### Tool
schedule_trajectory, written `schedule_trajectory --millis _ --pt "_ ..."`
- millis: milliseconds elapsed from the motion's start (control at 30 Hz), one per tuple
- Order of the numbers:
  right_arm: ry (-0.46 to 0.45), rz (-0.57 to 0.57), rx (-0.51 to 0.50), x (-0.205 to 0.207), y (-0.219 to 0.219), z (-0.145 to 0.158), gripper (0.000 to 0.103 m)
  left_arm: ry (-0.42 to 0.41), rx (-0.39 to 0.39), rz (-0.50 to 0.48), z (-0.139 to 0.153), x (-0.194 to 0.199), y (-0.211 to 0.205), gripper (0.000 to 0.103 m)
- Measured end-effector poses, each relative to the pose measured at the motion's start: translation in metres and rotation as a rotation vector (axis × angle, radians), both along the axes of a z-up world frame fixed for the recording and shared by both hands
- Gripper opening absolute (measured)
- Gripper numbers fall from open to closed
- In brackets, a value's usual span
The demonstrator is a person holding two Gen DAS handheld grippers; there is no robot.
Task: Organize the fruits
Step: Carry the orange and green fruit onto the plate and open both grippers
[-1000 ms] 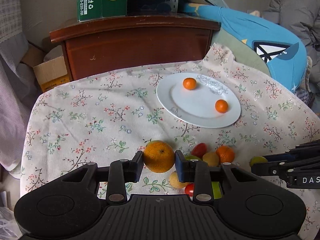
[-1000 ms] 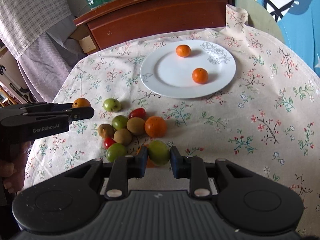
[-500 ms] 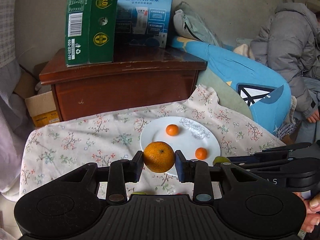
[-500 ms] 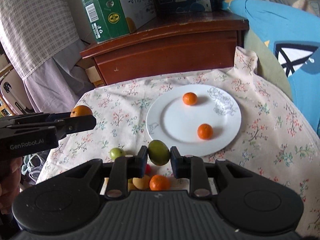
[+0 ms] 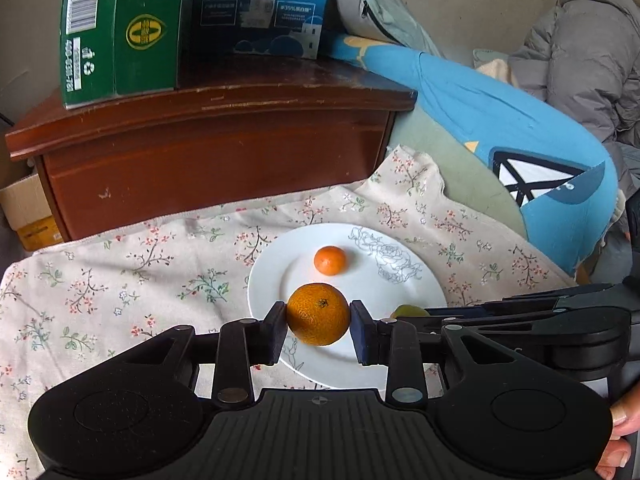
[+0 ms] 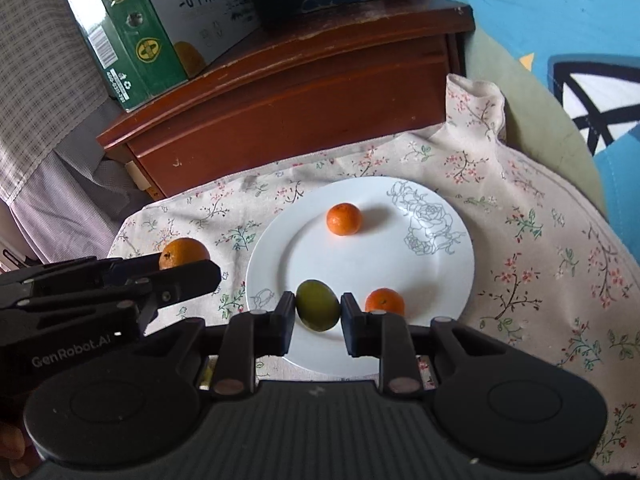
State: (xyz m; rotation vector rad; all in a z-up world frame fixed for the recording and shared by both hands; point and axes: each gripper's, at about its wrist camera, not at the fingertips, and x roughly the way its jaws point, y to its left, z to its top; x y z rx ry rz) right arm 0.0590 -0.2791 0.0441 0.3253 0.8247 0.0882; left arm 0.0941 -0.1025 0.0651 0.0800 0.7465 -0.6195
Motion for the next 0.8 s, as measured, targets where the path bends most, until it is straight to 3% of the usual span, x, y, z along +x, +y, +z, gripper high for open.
schedule_trajectory --millis 233,533,633,767,800 --pt "0.046 -0.006 -0.009 0.012 0.000 -0.018 0.024 0.073 0.003 0.006 -0.028 0.020 -0.007 0.031" --pt "0.044 -0.046 0.007 0.015 -0.008 -0.020 0.030 0.061 0.004 0.016 -0.029 0.024 -0.015 0.034" --pt "0.027 -0.052 0.013 0.014 -0.009 -0.013 0.032 0.050 0.004 0.033 -0.020 0.021 -0.014 0.040" --pt "0.005 -0.035 0.018 0.012 -0.009 -0.006 0.032 0.024 0.007 0.075 -0.007 0.019 -0.005 0.065" --pt "0.006 -0.027 0.021 0.012 -0.007 -0.005 0.034 0.023 0.006 0.084 -0.004 0.018 -0.002 0.065"
